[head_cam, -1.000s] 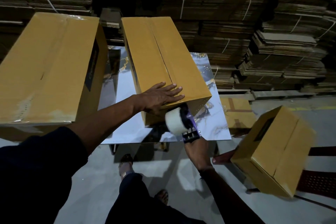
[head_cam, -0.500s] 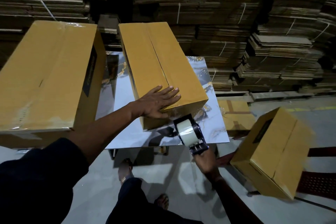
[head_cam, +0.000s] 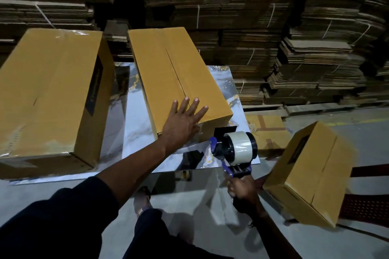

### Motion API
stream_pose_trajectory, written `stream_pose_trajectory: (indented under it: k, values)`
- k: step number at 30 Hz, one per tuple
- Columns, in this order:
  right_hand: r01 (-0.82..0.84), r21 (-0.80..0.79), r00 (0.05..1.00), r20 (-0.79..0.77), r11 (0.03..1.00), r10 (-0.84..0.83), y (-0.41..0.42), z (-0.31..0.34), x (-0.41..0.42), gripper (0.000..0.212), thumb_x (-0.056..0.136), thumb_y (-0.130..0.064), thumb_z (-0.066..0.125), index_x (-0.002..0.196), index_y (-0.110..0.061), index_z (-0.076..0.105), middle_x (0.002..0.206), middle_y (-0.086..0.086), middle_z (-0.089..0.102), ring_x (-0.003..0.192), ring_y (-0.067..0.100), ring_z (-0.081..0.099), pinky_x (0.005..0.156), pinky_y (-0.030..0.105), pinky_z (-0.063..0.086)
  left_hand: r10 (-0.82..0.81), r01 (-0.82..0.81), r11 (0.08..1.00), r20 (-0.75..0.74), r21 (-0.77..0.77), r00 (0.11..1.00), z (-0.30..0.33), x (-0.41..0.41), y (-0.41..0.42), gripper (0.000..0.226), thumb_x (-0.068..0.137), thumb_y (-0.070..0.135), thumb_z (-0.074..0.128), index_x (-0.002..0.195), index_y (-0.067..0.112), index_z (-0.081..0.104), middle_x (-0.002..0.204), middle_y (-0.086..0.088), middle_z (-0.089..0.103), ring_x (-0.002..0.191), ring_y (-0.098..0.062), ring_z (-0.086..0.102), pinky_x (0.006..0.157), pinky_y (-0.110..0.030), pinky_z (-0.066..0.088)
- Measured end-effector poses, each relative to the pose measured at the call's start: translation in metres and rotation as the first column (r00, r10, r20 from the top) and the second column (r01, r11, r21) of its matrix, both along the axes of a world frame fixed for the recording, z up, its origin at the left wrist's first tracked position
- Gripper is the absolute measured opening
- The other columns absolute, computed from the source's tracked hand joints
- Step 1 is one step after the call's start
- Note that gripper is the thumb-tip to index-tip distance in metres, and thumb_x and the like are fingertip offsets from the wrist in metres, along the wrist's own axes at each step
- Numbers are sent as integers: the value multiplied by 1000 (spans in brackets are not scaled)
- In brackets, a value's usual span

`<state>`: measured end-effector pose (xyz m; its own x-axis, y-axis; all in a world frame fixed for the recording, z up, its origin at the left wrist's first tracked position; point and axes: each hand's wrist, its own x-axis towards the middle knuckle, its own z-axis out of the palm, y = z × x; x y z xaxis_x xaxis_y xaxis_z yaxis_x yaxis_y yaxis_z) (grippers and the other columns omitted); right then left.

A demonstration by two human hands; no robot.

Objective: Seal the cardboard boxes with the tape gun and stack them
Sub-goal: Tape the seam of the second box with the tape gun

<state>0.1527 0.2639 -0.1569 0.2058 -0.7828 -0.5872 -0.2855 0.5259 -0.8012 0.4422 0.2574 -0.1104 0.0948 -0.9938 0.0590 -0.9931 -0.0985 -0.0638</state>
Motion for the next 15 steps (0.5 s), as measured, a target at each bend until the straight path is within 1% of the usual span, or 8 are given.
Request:
stream_pose_trajectory:
  k: [2,4,6,9,10,12,15]
  values:
    - [39,40,999,24,998,-40,0,9,4,45,96,11,60,59,-15,64,49,3,43,34,11,34,35,19,22,42,-42,999,-11,-3,999,-2,-6,0,94,99,56,57,165,30,-4,174,-9,4,157,-42,9,123,-60,16]
    - [52,80,997,57,995,-57,-3,22,11,37,97,10,59,66,-9,55,46,0,42,32,8,33,33,18,22,78,-78,997,-10,-1,997,-6,-11,-1,101,95,55,63,165,26,-4,173,-11,5,156,-44,10,123,-59,17]
    - [61,87,996,64,994,-67,-6,35,16,38,98,9,61,66,-8,49,44,-1,40,30,7,31,33,18,21,83,-83,997,-6,-4,997,-8,-12,0,100,97,57,60,165,24,-4,173,-12,5,156,-44,11,124,-59,17]
    - [57,65,995,79,996,-62,-12,51,18,33,97,6,63,69,-7,49,47,1,39,35,8,31,36,22,22,79,-80,997,-23,-24,997,-7,-11,0,89,101,69,41,166,23,2,173,-12,10,156,-43,14,123,-59,18]
    - [60,60,994,88,996,-65,-15,54,18,32,97,4,64,70,-6,50,50,3,39,37,9,31,37,23,23,84,-84,996,-24,-22,996,-7,-12,0,86,101,70,37,166,23,4,172,-12,11,156,-43,15,122,-59,18]
    - [53,59,991,119,997,-60,-20,60,17,30,96,1,66,72,-6,51,56,8,38,40,12,30,37,24,24,90,-90,996,-15,-2,996,-7,-14,-1,84,103,66,37,166,23,2,173,-12,10,156,-43,13,123,-59,17]
    - [23,65,984,174,998,-34,-27,67,17,32,97,-2,67,71,-8,49,56,6,35,40,12,28,38,25,24,85,-85,996,4,25,996,-6,-16,-4,88,103,58,45,165,22,-6,174,-11,2,158,-41,7,125,-58,13]
